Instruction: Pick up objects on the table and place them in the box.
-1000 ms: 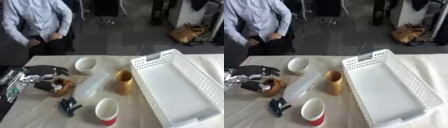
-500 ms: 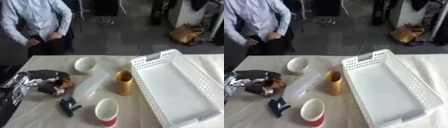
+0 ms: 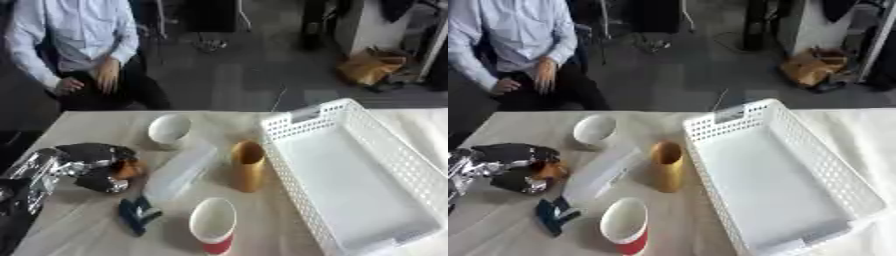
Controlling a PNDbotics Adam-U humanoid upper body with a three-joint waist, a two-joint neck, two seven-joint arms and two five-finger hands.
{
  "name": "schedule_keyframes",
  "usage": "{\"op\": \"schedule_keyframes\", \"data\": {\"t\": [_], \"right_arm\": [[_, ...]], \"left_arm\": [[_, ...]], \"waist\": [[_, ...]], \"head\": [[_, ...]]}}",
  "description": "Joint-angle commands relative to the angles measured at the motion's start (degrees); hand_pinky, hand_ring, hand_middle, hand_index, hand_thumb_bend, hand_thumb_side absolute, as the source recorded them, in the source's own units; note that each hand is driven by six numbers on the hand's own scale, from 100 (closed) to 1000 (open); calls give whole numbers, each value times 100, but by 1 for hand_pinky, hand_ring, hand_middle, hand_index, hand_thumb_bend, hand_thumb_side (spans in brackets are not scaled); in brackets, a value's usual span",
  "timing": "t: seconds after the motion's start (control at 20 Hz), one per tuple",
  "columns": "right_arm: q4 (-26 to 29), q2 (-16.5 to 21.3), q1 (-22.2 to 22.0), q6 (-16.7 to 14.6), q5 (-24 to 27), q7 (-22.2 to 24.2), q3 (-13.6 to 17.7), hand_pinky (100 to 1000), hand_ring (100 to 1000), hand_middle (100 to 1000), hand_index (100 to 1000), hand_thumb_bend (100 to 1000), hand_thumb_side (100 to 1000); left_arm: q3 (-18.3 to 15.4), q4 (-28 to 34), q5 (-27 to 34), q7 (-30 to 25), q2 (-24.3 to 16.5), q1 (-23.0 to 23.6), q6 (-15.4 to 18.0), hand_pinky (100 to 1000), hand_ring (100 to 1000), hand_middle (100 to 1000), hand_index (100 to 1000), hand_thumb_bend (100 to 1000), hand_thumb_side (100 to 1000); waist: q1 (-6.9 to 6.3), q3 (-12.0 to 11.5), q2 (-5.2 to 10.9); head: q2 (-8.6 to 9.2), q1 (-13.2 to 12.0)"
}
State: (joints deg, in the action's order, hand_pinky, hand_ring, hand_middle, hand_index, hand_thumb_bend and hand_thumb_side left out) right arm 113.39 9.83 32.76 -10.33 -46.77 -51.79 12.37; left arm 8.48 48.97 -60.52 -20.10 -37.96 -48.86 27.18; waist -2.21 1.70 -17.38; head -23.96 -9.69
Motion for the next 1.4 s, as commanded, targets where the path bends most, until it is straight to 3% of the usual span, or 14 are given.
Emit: {"op": "schedule_keyframes", "data": {"t": [0.05,0.35,0.5,0.85,0.9,0.95,1.0,1.05,1.1,1.15,1.2,1.3,1.35,1.4], "right_arm": [[120,48,93,-20,48,-18,37,698,781,740,646,100,1000],[120,43,113,-29,50,-18,60,698,781,737,640,100,1000],[120,42,133,-61,47,-18,71,696,780,733,635,100,1000],[120,48,162,-97,57,-18,130,696,780,724,624,100,1000],[120,49,169,-103,59,-18,150,696,780,723,623,100,1000],[120,49,174,-110,62,-18,170,696,780,723,623,100,1000],[120,51,177,-116,66,-18,184,695,779,720,621,100,1000],[120,54,181,-124,65,-18,200,695,779,720,621,100,1000],[120,55,184,-132,64,-18,211,694,778,718,618,100,1000],[120,56,188,-140,64,-18,219,694,778,718,618,100,1000],[120,56,190,-148,64,-18,224,694,778,718,618,100,1000],[120,53,196,-165,63,-18,231,694,778,718,618,100,1000],[120,55,204,-175,55,-18,238,694,777,716,617,100,1000],[120,55,210,-184,46,-18,243,694,777,716,616,100,1000]], "left_arm": [[-125,-45,-87,135,-122,-104,-33,1000,1000,1000,1000,190,977],[-169,-162,-54,212,-83,-89,-32,1000,1000,1000,1000,166,966],[-138,-220,-115,75,-59,-91,3,1000,1000,1000,1000,234,931],[-161,-311,-114,-194,1,-99,52,998,1000,1000,1000,206,879],[-158,-320,-95,-236,14,-99,66,916,969,1000,1000,189,845],[-155,-326,-73,-277,26,-99,81,916,969,1000,1000,189,845],[-155,-332,-48,-314,35,-99,90,779,842,1000,1000,162,819],[-157,-345,-13,-362,45,-96,95,779,842,1000,1000,162,819],[-162,-361,36,-415,55,-94,93,693,782,995,1000,147,786],[-160,-371,71,-466,58,-91,86,693,782,995,1000,147,786],[-158,-373,94,-506,59,-91,78,627,740,972,1000,109,736],[-167,-383,156,-573,70,-84,45,627,740,972,1000,109,736],[-180,-400,204,-602,82,-69,14,518,664,936,1000,100,591],[-191,-413,257,-628,93,-57,-18,431,611,920,1000,100,509]], "waist": [[10,-1,88],[26,13,80],[25,26,76],[12,73,57],[9,77,56],[7,80,55],[5,82,55],[1,85,55],[-1,87,55],[-3,90,56],[-4,91,57],[-3,94,57],[-2,94,57],[-1,93,58]], "head": [[82,-21],[91,-32],[82,-48],[78,-64],[72,-64],[67,-62],[63,-62],[59,-64],[57,-65],[55,-67],[55,-66],[55,-62],[52,-64],[50,-64]]}}
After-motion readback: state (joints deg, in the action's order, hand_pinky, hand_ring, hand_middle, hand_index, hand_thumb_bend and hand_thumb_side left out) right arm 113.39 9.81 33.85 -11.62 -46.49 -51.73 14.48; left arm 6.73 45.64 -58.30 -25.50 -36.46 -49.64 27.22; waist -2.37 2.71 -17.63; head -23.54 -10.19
